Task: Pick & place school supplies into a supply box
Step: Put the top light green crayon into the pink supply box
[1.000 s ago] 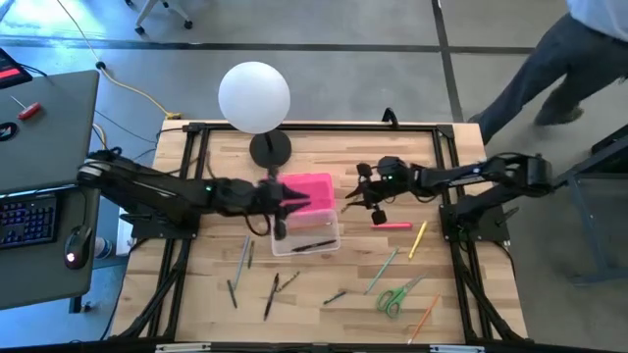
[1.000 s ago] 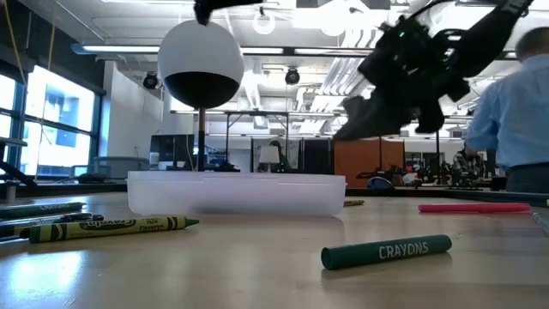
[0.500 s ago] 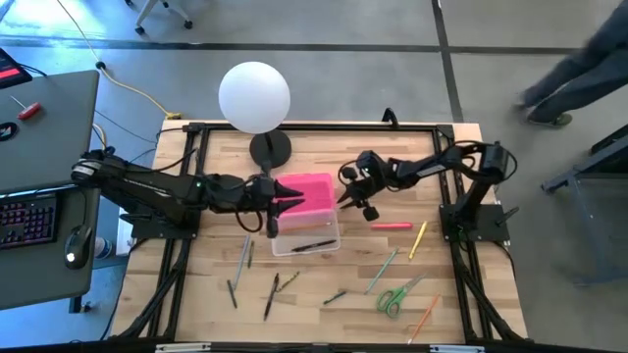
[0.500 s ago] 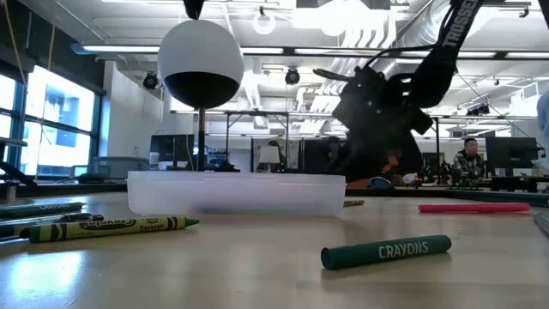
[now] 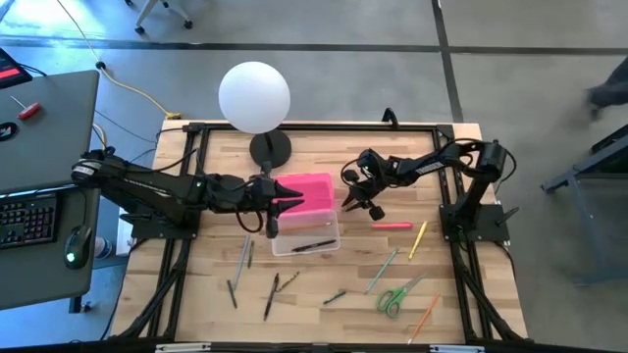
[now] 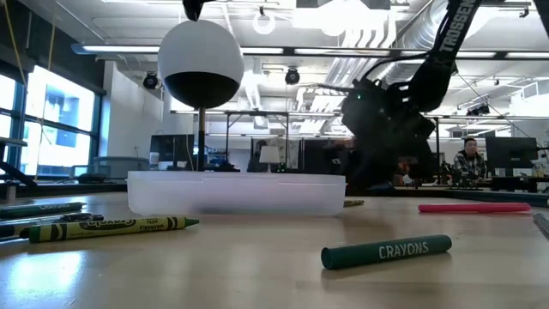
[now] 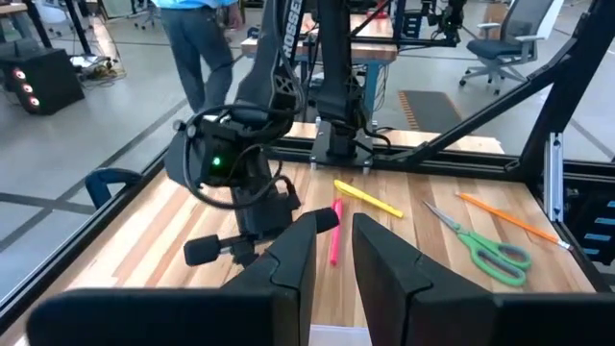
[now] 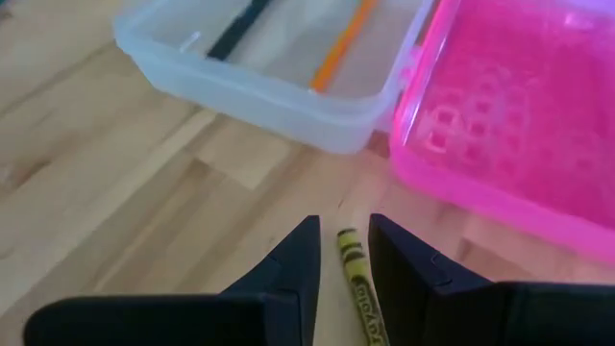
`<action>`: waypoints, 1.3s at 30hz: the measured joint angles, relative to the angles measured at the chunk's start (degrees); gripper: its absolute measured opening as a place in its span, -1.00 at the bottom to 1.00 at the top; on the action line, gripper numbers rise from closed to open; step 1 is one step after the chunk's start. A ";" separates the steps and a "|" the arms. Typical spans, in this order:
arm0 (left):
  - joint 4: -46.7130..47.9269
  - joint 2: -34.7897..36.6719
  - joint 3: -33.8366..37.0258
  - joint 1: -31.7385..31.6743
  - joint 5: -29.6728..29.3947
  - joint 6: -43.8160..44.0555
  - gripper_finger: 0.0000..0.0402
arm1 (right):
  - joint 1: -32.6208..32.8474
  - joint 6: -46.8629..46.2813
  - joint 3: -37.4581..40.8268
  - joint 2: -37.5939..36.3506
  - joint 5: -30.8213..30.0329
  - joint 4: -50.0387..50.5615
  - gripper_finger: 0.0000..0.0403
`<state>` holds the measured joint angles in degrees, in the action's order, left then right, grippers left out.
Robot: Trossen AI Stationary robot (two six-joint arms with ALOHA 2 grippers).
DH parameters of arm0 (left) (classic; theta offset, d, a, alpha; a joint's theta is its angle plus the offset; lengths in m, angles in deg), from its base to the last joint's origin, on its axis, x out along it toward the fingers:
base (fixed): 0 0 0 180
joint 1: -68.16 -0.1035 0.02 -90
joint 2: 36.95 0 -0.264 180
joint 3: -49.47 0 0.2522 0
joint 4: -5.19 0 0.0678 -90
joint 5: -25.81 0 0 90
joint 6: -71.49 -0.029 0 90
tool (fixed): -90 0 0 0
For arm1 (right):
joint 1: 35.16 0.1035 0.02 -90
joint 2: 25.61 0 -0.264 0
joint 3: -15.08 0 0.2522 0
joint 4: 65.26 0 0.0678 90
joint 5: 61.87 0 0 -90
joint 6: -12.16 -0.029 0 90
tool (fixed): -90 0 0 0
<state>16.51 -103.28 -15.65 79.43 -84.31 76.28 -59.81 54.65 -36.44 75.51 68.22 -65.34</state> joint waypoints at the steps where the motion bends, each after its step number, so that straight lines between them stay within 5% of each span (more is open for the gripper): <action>1: -0.02 0.00 0.00 0.00 0.00 0.00 -0.50 | -0.02 0.04 0.00 0.62 -0.23 -0.65 -0.65; 14: 0.03 0.00 0.00 0.00 -0.01 0.17 -0.50 | -0.44 4.11 -0.20 10.82 2.13 -7.44 -0.67; 27: 0.00 0.00 0.00 0.00 -0.02 0.20 -0.50 | -0.54 2.88 -0.17 14.58 4.65 -12.08 -0.94; 35: -0.03 0.00 0.00 0.00 -0.02 0.22 -0.49 | -0.22 -2.65 0.35 4.88 3.04 -8.06 -0.96; 39: -0.02 0.00 0.00 0.00 -0.02 0.44 -0.49 | 1.02 -3.13 0.07 -5.78 -6.08 -2.30 -0.96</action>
<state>16.49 -103.28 -15.65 79.43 -84.33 76.72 -58.79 51.52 -36.37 69.73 62.14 -67.64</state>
